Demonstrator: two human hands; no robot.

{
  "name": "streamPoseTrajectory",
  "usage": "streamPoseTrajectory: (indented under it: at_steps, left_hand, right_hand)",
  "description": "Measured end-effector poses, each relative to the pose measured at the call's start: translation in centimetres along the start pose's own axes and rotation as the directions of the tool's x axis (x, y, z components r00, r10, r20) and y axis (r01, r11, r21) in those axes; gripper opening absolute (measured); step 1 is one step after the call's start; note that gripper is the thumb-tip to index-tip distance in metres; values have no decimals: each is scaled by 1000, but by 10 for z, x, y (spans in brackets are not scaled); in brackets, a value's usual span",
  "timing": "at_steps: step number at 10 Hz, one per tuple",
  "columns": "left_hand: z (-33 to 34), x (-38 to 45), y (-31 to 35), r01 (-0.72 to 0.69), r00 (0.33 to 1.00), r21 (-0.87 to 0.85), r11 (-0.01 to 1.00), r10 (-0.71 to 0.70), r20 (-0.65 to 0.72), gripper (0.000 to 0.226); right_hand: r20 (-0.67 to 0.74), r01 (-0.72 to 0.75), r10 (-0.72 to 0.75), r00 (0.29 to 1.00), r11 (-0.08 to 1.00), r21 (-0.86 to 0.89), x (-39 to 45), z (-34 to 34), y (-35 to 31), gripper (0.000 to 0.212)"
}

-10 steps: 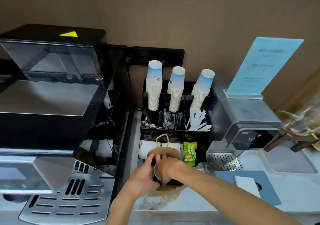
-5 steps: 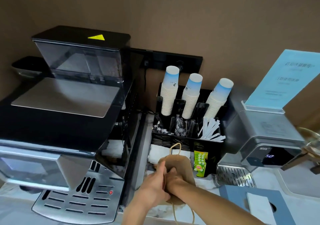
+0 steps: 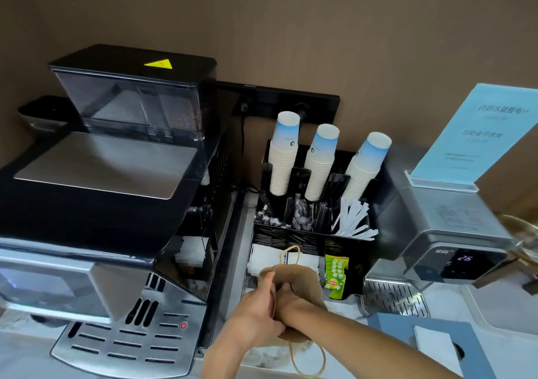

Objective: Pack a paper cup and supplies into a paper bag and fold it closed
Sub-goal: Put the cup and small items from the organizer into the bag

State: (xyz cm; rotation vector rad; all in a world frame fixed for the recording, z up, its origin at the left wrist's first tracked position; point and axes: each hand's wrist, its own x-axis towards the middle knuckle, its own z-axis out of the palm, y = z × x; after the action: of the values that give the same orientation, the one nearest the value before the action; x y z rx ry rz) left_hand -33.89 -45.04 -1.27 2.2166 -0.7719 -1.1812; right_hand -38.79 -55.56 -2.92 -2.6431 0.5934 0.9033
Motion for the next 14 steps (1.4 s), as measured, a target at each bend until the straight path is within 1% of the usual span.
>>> streamPoseTrajectory:
  at_steps: [1,2,3,4,5,6,7,8,9,10,11,12,13,14]
  left_hand:
    - [-2,-2,0,-19,1000,-15,1000,18,-15,112]
    - [-3,0,-2,-4,1000,-24,1000,4,5,113]
    - [-5,2,-2,1,1000,-35,999,0,8,111]
    - [-7,1,1,-3,1000,-20,1000,3,7,107]
    - [-5,1,0,21,1000,-33,999,-21,3,108]
    - [-3,2,0,49,999,-38,998,-50,-2,109]
    - [-3,3,1,60,998,-28,998,-60,4,109]
    - [-2,4,1,64,998,-24,998,-64,0,110]
    - [-1,4,-1,55,998,-33,998,-56,-8,110]
    - [-1,7,-3,54,998,-44,998,-55,-14,111]
    - [0,8,-4,41,999,-40,998,-42,-15,104]
    - [3,13,-8,41,999,-46,998,-42,-21,104]
    - [4,16,-11,52,998,-79,996,-55,-32,106]
    - [2,13,-8,34,999,-55,998,-36,-34,109]
  right_hand:
    - [102,-42,53,993,994,-106,2,-7,-3,68]
    - [151,-20,30,988,998,-62,-10,-29,4,87]
    - [87,127,-130,988,991,39,-26,-49,30,66]
    - [-12,248,-255,967,931,269,-50,-73,53,42]
    - [-140,325,-295,945,815,480,-62,-107,70,22]
    - [-331,353,-161,930,647,676,-42,-134,75,11]
    - [-469,340,45,882,626,701,7,-145,67,11]
    - [-515,311,20,857,776,549,54,-150,58,14]
    - [-512,237,-16,859,899,369,91,-148,55,16]
    - [-480,134,-1,878,961,243,108,-146,48,7]
    - [-435,93,-26,900,987,133,115,-144,39,11]
    - [-459,86,-35,888,992,91,120,-140,34,14]
    - [-490,88,-22,871,990,113,123,-136,37,25]
    - [-558,115,-10,830,981,154,114,-140,46,21]
